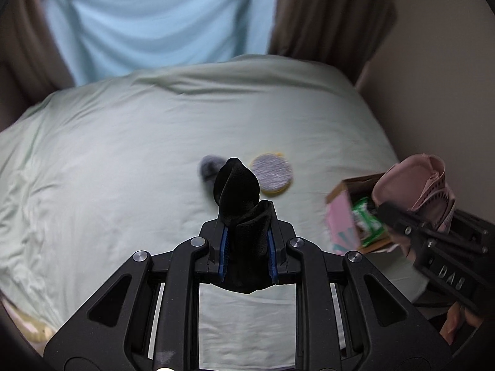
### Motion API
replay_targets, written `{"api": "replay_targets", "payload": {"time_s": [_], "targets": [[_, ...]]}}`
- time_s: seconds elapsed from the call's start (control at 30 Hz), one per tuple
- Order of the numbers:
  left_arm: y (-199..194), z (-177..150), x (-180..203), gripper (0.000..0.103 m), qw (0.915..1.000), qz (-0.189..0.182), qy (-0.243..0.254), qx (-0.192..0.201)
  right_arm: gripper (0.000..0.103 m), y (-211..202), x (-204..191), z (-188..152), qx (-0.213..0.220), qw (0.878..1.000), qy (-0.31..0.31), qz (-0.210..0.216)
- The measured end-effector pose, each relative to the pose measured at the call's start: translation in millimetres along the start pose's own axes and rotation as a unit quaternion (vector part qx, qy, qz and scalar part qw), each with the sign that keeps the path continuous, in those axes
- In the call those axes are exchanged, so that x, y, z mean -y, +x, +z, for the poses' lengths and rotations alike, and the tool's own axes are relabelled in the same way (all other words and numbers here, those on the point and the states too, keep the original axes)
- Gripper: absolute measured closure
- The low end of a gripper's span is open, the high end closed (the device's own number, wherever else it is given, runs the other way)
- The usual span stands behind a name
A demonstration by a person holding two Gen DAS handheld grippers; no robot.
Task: Organize soft objects
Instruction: 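Carry the black sock and pink cloth with both tools over the box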
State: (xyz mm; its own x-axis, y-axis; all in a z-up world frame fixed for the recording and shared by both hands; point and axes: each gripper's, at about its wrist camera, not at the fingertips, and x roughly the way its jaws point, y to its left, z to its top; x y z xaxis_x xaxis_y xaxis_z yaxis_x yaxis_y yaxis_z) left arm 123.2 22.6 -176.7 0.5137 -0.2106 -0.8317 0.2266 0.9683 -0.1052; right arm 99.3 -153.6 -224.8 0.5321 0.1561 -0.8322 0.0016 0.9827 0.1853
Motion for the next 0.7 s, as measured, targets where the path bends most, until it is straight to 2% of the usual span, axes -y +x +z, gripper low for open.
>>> {"api": "replay_targets", "payload": {"time_s": [0.2,0.37,0.5,0.7], "targets": [[21.3,20.5,83.3,0.086,0.9990,-0.040,0.019,-0.009,0.072,-24.0,58.0,6.0,0.006,1.000,0.005,-0.021],[52.5,25.6,157.2,0.086,0.9967,-0.069,0.034,-0.027,0.072,-35.4,130.5,8.4,-0.002,0.998,0.030,-0.047],[89.7,28.2,220.0,0.086,0.9943,-0.085,0.040,-0.051,0.072,-34.4,189.6,10.5,-0.015,0.997,0.045,-0.065],[144.0,17.3,284.9,0.086,0.9895,-0.096,0.045,-0.098,0.072,-13.1,269.9,6.7,-0.046,0.992,0.081,-0.080]]}}
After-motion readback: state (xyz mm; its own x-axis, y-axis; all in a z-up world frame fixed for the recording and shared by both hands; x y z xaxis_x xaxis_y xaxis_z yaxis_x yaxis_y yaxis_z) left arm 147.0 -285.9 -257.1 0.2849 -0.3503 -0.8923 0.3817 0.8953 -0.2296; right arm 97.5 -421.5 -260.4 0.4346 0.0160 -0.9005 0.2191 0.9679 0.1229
